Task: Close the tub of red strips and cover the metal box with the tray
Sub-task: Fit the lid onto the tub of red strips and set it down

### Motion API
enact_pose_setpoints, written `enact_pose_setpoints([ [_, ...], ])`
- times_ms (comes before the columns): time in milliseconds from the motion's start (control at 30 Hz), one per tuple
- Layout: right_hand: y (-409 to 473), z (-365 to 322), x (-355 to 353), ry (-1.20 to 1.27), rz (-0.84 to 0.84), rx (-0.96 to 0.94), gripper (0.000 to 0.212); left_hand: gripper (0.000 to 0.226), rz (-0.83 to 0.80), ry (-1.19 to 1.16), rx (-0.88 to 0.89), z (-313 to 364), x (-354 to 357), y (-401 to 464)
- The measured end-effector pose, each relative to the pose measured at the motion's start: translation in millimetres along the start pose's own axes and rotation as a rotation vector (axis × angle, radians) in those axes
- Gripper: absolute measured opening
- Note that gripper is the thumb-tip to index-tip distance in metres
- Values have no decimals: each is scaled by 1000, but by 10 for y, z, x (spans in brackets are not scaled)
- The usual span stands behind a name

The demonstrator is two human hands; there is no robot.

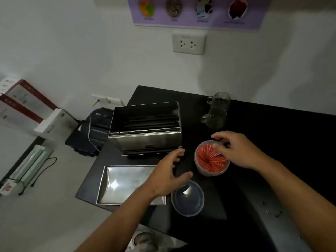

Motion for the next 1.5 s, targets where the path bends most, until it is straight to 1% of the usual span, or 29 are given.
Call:
enact_pose_setpoints([
  [67, -15, 85, 45, 56, -32, 68, 44, 93, -16, -31, -28, 45, 136, 69],
  [133, -55, 142, 130, 82, -73, 94, 38, 95, -31, -44, -39, 91, 271, 97],
  [200, -63, 163, 143, 112, -55, 96, 29, 90, -28, -57, -11, 210, 333, 130],
  [267, -75, 162, 106, 126, -10, 111, 22, 91, -31, -62, 41, 312, 369, 156],
  [367, -100, 118, 110, 106, 19, 115, 16, 94, -27, -136, 75, 345, 415, 177],
  [433, -123, 54, 129, 118, 15, 110, 13, 101, -5, -170, 98, 339, 407, 154],
  [567, -160, -196, 148, 188, 35, 87, 10, 111, 99, -200, 124, 393, 232, -1],
  [700, -173, -536, 191, 281, 14, 15, 11, 109, 198, -229, 171, 436, -56, -207],
  [800, -162, -776, 267, 382, -52, -42, 18, 105, 262, -239, 188, 355, -273, -379],
  [900, -112, -862, 429, 397, -98, -28, 26, 108, 310, -213, 155, 242, -446, -559],
  [1000, -61, -885, 691, 300, -169, -46, 19, 107, 348, -193, 132, 140, -577, -719],
  [1033, -58, -887, 795, 239, -213, -65, 20, 107, 358, -191, 126, 105, -609, -760],
  [1133, -95, -862, 1154, -51, -383, -132, 36, 109, 374, -186, 90, 8, -684, -893],
  [1200, -124, -785, 1341, -277, -459, -160, 45, 106, 376, -188, 80, -29, -721, -982],
  [1267, -144, -706, 1467, -403, -465, -169, 48, 104, 384, -181, 74, -50, -765, -1071],
  [1333, -155, -664, 1534, -460, -415, -185, 45, 104, 393, -181, 52, -80, -800, -1153],
  [1400, -160, -631, 1558, -460, -353, -190, 37, 105, 395, -185, 28, -109, -813, -1229],
  [1500, -163, -605, 1539, -411, -311, -194, 20, 104, 384, -186, -1, -148, -809, -1327],
])
Point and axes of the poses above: each hand's wrist, its own y-axis towards the middle knuckle, its own x-axis out of the palm, z = x × y, the point moved 8 cm from there along y, towards the middle knuckle, and after that the axes turned 5 degrees about -y, right-handed, at the moved point
